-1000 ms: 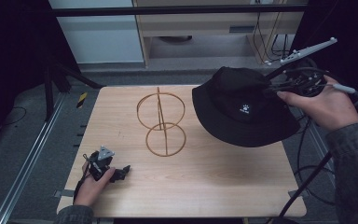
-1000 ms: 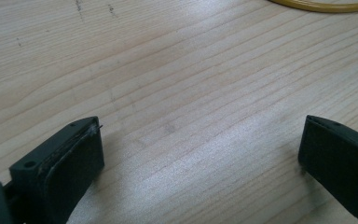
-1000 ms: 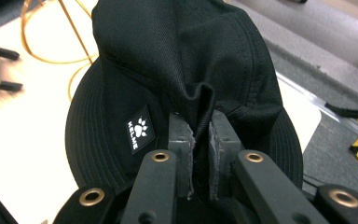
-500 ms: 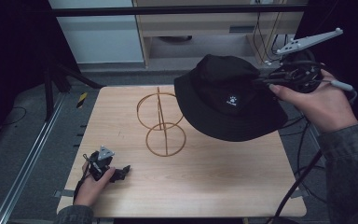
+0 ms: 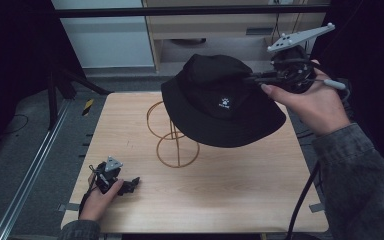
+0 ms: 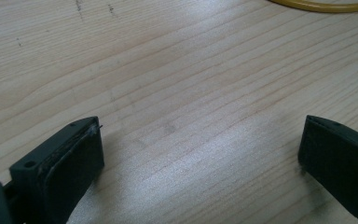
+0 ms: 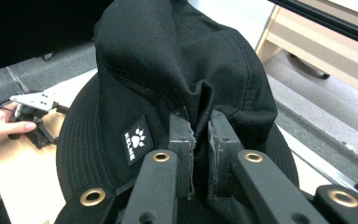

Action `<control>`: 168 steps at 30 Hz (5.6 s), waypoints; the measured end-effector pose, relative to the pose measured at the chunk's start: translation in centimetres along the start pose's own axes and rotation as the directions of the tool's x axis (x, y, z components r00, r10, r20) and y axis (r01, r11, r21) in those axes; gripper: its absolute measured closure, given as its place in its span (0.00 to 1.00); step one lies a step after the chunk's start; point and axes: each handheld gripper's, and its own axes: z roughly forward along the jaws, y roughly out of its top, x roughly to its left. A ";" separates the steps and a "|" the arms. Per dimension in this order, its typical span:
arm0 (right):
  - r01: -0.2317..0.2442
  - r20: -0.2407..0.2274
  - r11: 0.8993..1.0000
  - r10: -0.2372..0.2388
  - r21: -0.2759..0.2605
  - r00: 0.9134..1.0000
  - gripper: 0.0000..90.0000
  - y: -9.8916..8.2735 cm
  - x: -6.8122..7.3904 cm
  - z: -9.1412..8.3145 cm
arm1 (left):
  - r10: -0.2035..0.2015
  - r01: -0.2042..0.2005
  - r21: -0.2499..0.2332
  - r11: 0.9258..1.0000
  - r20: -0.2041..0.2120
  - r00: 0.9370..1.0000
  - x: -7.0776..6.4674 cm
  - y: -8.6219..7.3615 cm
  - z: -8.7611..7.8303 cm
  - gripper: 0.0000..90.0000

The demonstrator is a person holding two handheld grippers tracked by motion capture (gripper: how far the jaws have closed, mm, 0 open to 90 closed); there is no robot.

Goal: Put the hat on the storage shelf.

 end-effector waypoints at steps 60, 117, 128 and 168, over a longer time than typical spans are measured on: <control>0.011 -0.165 0.999 -0.003 0.046 0.986 0.91 2.6 3.8 13.5 | 0.005 -0.005 0.002 1.000 0.004 1.000 0.0 0.0 0.0 0.00; 0.028 -0.196 0.990 -0.001 0.135 0.981 0.89 0.7 4.5 16.4 | 0.005 -0.005 0.002 1.000 0.004 1.000 0.0 0.0 0.0 0.00; 0.033 -0.198 0.989 -0.004 0.144 0.980 0.88 0.6 4.7 16.5 | 0.005 -0.005 0.002 1.000 0.005 1.000 0.0 0.0 0.0 0.00; 0.039 -0.179 0.985 -0.009 0.166 0.984 0.58 0.3 5.0 16.5 | 0.005 -0.005 0.002 1.000 0.005 1.000 0.0 0.0 0.0 0.00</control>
